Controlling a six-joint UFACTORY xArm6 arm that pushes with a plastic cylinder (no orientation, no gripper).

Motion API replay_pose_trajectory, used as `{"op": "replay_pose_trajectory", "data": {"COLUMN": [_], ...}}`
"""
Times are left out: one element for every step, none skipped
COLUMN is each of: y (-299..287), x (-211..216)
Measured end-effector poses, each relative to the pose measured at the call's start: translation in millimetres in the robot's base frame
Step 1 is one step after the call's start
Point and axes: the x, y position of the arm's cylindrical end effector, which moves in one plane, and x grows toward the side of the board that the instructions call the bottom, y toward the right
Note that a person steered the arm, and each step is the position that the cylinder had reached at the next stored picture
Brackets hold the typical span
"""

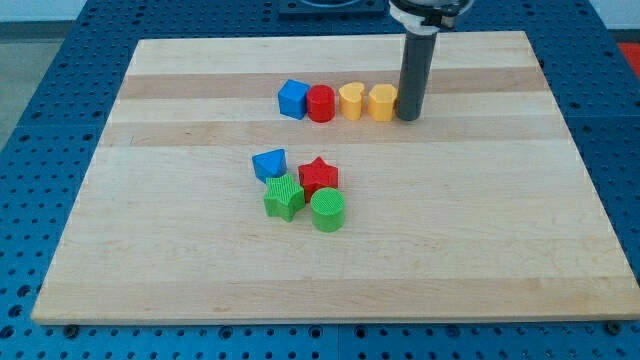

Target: Place the arm parallel to the left of the green star

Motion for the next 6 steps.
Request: {"op": "replay_pose_trajectory", "data": {"y": [-3.4, -4.5, -7.1, -41.9, -43.1, -42.4], "x": [0.0, 0.3, 43.7, 110.4, 120.9, 186.4]}}
